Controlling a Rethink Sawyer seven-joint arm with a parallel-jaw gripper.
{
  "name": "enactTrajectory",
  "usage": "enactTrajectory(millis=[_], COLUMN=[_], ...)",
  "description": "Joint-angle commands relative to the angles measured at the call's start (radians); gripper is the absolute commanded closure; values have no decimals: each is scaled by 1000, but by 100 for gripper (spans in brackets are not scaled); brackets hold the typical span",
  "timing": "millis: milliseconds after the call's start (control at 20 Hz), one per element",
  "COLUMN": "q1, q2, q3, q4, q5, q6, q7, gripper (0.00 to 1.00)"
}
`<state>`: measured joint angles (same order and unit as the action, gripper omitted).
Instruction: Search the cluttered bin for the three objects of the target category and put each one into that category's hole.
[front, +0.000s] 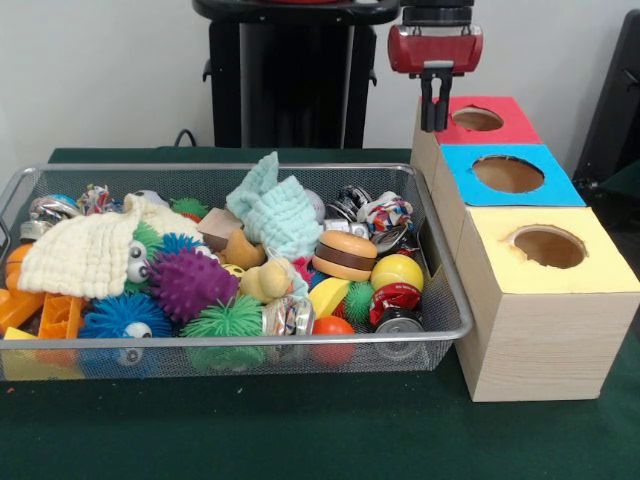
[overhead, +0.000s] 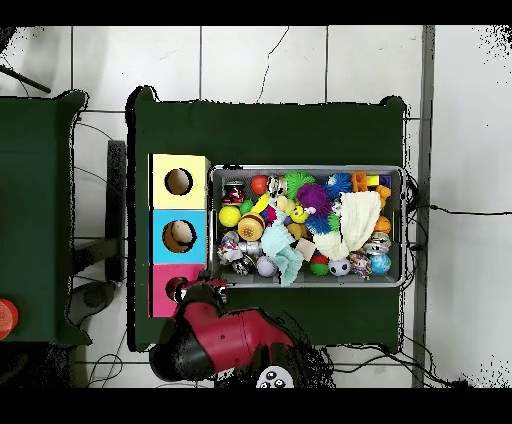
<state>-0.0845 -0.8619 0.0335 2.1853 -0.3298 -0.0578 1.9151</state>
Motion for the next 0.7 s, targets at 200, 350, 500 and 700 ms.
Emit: enactTrajectory(millis=[200, 350, 500, 700], q1=[-69, -167, -243, -296], q2=[45, 46, 49, 75], q3=[32, 100, 160, 196], q4=[-71, -76, -97, -136], q5=[-104, -177, -222, -272], q6=[-69, -60, -19, 7], q7=[55, 20, -9, -28], gripper=[100, 100, 100, 100])
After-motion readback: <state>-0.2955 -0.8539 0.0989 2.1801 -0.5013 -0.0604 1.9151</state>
